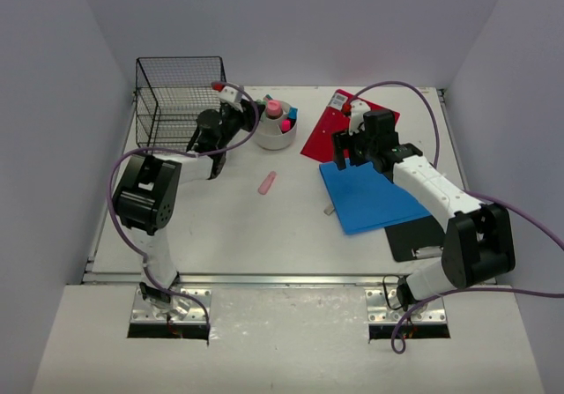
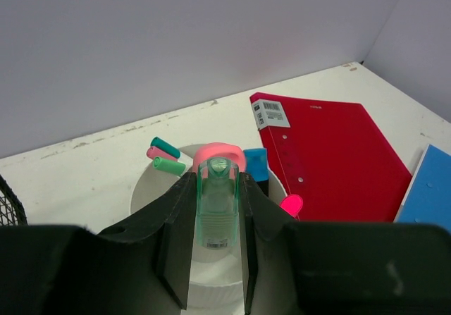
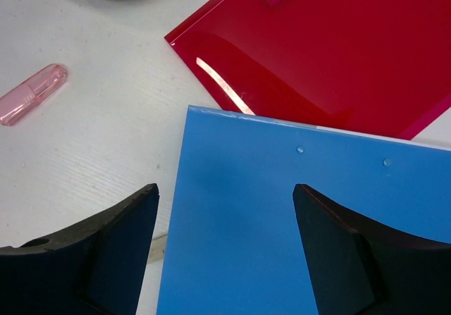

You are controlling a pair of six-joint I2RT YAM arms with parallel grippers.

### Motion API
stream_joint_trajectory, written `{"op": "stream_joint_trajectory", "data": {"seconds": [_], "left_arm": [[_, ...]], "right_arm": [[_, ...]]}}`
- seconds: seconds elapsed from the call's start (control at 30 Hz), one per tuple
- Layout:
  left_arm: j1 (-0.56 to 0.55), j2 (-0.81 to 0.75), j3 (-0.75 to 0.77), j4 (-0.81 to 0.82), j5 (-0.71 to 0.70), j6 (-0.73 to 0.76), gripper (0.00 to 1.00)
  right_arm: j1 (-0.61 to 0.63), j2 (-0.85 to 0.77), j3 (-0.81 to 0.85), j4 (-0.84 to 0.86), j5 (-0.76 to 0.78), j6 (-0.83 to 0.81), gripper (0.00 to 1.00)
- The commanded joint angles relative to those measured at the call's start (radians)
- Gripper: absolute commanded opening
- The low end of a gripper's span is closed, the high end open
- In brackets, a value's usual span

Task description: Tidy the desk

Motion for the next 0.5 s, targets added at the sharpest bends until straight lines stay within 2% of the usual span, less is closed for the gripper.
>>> {"op": "stream_joint_trajectory", "data": {"seconds": [0.0, 0.23, 0.43, 0.47], "left_arm": [[-0.022, 0.005, -0.004, 0.104, 0.030, 0.011, 0.00], [-0.041, 0.053, -0.007, 0.117, 0.043, 0.025, 0.10], [-0.044, 0.095, 0.016, 0.116, 0.018, 0.031, 0.13], [-0.044, 0.098, 0.020, 0.116, 0.014, 0.030, 0.17]], "right_arm": [[-0.002, -0.021, 0.022, 0.020, -0.031, -0.027, 0.78], [-0.004, -0.020, 0.024, 0.007, -0.066, -0.054, 0.78], [-0.003, -0.020, 0.026, -0.002, -0.075, -0.085, 0.78], [-0.002, -0.020, 0.025, -0.006, -0.078, -0.087, 0.78]]}}
